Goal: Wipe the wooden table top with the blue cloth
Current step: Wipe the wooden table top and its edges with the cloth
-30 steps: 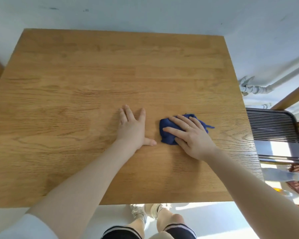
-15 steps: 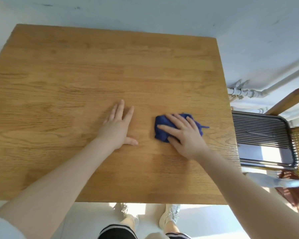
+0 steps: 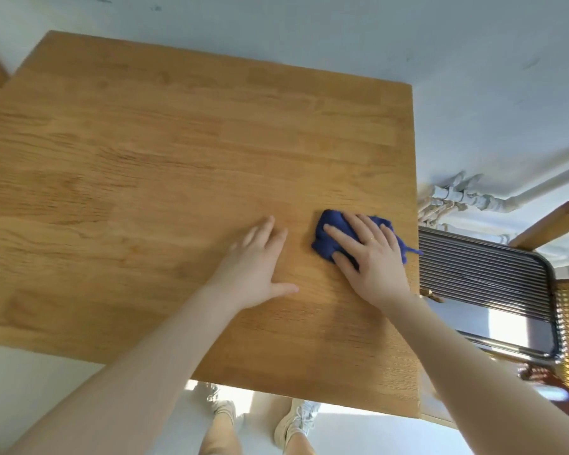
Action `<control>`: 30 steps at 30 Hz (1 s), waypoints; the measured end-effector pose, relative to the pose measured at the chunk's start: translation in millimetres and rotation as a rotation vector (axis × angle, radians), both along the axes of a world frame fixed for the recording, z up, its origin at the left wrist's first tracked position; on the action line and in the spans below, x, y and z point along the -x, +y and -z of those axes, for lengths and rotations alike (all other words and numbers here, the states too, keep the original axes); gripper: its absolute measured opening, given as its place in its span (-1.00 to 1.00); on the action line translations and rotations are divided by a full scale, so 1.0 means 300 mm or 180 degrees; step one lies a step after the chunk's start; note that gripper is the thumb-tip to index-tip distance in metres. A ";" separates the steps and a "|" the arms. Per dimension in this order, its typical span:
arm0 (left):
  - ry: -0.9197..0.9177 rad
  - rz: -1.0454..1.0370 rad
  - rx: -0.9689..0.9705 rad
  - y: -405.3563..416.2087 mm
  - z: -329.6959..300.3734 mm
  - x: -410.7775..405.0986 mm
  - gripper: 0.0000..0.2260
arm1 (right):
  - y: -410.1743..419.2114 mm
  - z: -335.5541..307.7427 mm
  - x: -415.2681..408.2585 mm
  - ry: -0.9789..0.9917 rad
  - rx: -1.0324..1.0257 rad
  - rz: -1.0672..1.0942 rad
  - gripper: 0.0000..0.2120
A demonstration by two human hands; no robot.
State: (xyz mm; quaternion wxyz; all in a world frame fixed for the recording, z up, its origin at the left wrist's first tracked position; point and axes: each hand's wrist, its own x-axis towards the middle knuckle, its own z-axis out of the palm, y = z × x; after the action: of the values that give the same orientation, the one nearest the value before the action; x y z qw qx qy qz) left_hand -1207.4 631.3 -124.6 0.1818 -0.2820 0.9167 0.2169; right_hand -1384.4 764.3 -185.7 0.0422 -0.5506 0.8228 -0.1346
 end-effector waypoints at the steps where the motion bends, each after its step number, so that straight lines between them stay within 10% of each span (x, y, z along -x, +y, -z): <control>1: -0.0169 -0.0014 -0.0023 0.022 0.003 0.022 -0.04 | 0.050 -0.001 -0.002 0.0001 -0.0028 -0.0158 -0.60; 30: -0.0483 -0.0445 0.0356 0.117 0.064 0.083 0.21 | 0.192 -0.034 0.010 0.0449 -0.0579 -0.0358 -0.33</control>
State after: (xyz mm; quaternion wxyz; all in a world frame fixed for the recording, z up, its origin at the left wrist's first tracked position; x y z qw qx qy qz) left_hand -1232.4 666.3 -143.9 0.2191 -0.3705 0.8891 0.1556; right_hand -1387.3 821.9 -175.4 0.0414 -0.5978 0.8004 -0.0179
